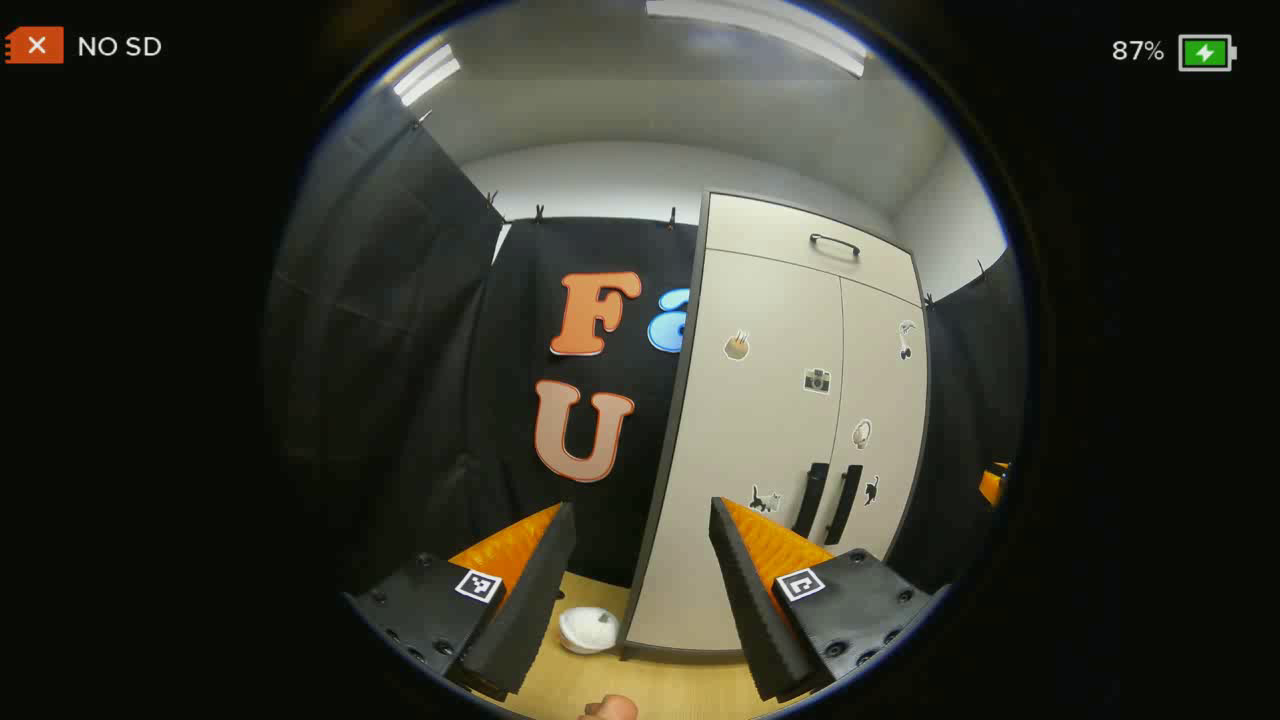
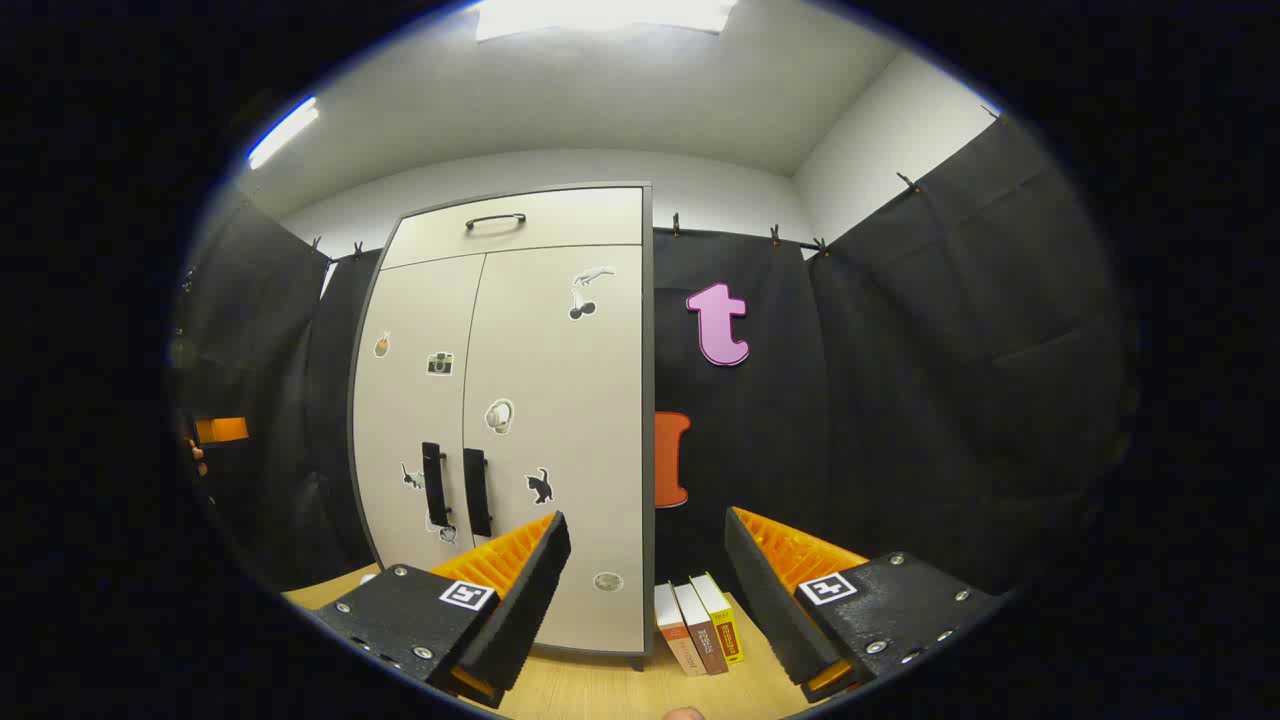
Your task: Open the right door of the double-door shoe cabinet with the right hand, and open the left door with the left hand.
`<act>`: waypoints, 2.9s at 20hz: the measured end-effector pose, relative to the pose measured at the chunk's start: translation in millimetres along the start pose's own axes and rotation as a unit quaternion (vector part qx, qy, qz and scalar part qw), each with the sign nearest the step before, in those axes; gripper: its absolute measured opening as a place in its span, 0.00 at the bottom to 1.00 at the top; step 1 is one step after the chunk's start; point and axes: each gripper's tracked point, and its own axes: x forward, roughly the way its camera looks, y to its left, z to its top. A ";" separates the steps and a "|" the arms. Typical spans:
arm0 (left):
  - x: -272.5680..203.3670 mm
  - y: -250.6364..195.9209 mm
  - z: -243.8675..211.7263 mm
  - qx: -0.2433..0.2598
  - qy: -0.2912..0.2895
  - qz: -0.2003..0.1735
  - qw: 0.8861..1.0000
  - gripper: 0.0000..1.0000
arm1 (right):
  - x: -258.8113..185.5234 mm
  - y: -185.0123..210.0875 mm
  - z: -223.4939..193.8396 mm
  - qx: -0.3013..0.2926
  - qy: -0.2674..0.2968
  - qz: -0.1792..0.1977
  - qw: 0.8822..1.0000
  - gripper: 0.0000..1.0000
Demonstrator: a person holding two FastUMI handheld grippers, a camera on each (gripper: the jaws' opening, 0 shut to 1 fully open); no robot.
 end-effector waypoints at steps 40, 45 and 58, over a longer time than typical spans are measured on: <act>-45.9 16.6 -29.0 0.062 0.011 -0.010 0.998 0.81 | 34.8 118.3 -51.2 0.005 0.032 0.048 0.998 0.95; -46.9 31.0 -38.3 0.060 0.020 -0.017 0.998 0.81 | 72.6 158.4 -65.4 0.013 0.060 0.067 0.996 0.95; -51.4 71.9 -44.0 0.064 0.015 -0.006 0.998 0.82 | 180.8 210.9 -82.7 0.010 0.072 0.035 0.997 0.95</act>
